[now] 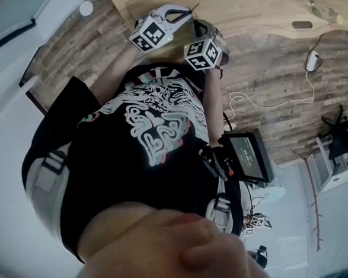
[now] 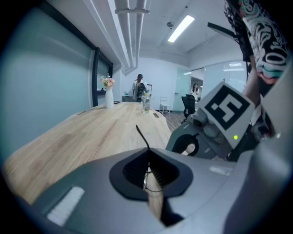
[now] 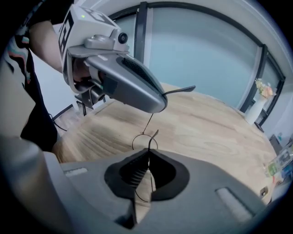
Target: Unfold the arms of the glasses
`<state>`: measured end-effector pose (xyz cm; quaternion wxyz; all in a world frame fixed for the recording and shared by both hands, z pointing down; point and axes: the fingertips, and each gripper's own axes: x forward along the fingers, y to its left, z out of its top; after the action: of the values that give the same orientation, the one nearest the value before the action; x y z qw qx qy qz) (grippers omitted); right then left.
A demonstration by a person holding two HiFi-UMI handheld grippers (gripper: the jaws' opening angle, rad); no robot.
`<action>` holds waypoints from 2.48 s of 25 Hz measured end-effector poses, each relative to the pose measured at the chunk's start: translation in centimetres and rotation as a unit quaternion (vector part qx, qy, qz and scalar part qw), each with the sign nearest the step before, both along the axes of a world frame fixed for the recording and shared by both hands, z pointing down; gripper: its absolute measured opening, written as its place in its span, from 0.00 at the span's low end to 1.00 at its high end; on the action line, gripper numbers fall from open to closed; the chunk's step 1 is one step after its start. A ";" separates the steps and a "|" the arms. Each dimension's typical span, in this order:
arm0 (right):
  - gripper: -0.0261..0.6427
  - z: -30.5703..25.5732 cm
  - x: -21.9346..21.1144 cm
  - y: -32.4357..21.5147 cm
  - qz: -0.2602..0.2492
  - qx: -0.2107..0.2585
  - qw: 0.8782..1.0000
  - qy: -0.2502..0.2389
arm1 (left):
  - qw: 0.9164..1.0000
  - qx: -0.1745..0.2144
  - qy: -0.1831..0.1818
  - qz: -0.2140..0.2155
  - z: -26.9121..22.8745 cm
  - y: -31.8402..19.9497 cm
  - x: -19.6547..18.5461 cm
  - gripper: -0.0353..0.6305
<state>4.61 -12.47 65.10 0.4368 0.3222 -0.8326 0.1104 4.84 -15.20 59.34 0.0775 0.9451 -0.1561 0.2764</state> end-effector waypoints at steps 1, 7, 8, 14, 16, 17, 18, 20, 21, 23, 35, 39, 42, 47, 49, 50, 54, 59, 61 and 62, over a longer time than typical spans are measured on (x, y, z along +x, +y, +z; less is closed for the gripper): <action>0.05 -0.2 0.0 -0.1 0.005 0.001 1.000 -0.006 | 1.000 -0.001 0.001 -0.005 0.1 -0.1 -0.1 0.04; 0.05 -1.2 0.2 -1.1 0.033 0.009 0.999 -0.034 | 0.999 -0.019 0.007 -0.030 0.3 -1.2 -0.9 0.04; 0.05 -1.3 0.4 -1.3 0.042 0.010 0.998 -0.040 | 0.999 -0.019 0.008 -0.030 0.3 -1.4 -0.9 0.04; 0.05 -1.6 2.4 -2.6 0.087 0.030 0.994 -0.051 | 0.999 -0.020 0.013 -0.036 0.9 -2.4 0.2 0.04; 0.05 -2.0 2.7 -2.7 0.096 0.040 0.993 -0.052 | 0.999 -0.020 0.014 -0.036 1.0 -2.5 0.2 0.04; 0.05 -2.7 2.6 -2.2 0.098 0.047 0.993 -0.050 | 0.999 -0.019 0.011 -0.039 0.7 -1.9 -0.1 0.04; 0.05 -3.8 2.2 -1.2 0.100 0.055 0.992 -0.048 | 0.999 -0.015 0.003 -0.044 0.1 -1.0 -0.8 0.04; 0.05 -6.6 1.5 1.2 0.108 0.073 0.990 -0.050 | 0.998 -0.004 -0.012 -0.058 -1.7 1.3 -2.6 0.04; 0.05 -7.8 1.3 2.1 0.116 0.080 0.988 -0.055 | 0.998 -0.001 -0.013 -0.066 -2.5 2.1 -3.3 0.04; 0.05 -9.2 1.5 2.7 0.128 0.092 0.985 -0.062 | 0.997 0.002 -0.011 -0.075 -3.7 2.7 -4.0 0.04; 0.04 -13.2 3.5 4.5 0.223 0.112 0.959 -0.133 | 0.996 0.026 0.007 -0.082 -7.4 4.5 -5.3 0.04; 0.04 -14.3 3.3 5.4 0.210 0.133 0.963 -0.103 | 0.997 0.027 0.016 -0.073 -8.1 5.6 -5.5 0.04; 0.04 -15.3 3.3 6.5 0.226 0.142 0.958 -0.101 | 0.997 0.030 0.022 -0.071 -8.7 6.4 -5.2 0.04; 0.04 -16.0 4.5 8.2 0.262 0.153 0.947 -0.108 | 0.997 0.036 0.033 -0.064 -9.6 7.3 -4.4 0.04; 0.04 -16.2 4.8 8.8 0.270 0.158 0.944 -0.107 | 0.997 0.038 0.032 -0.056 -9.6 7.9 -3.9 0.04; 0.04 -16.2 4.9 9.0 0.273 0.160 0.943 -0.105 | 0.997 0.039 0.031 -0.052 -9.6 8.0 -3.8 0.04; 0.04 -16.1 5.6 9.2 0.283 0.161 0.940 -0.104 | 0.998 0.038 0.029 -0.039 -9.7 8.2 -3.3 0.04; 0.04 -15.9 5.8 9.3 0.296 0.161 0.935 -0.109 | 0.998 0.053 0.015 -0.015 -9.7 8.2 -2.7 0.04; 0.04 -15.9 5.8 9.5 0.298 0.161 0.934 -0.110 | 0.998 0.054 0.014 -0.013 -9.8 8.2 -2.6 0.04; 0.04 -15.8 5.8 9.5 0.299 0.162 0.934 -0.110 | 0.998 0.052 0.014 -0.012 -9.8 8.3 -2.6 0.04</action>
<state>10.42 -2.95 49.25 0.2315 0.6083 -0.7472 0.1346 2.22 -6.94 49.55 0.0334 0.9497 -0.1801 0.2541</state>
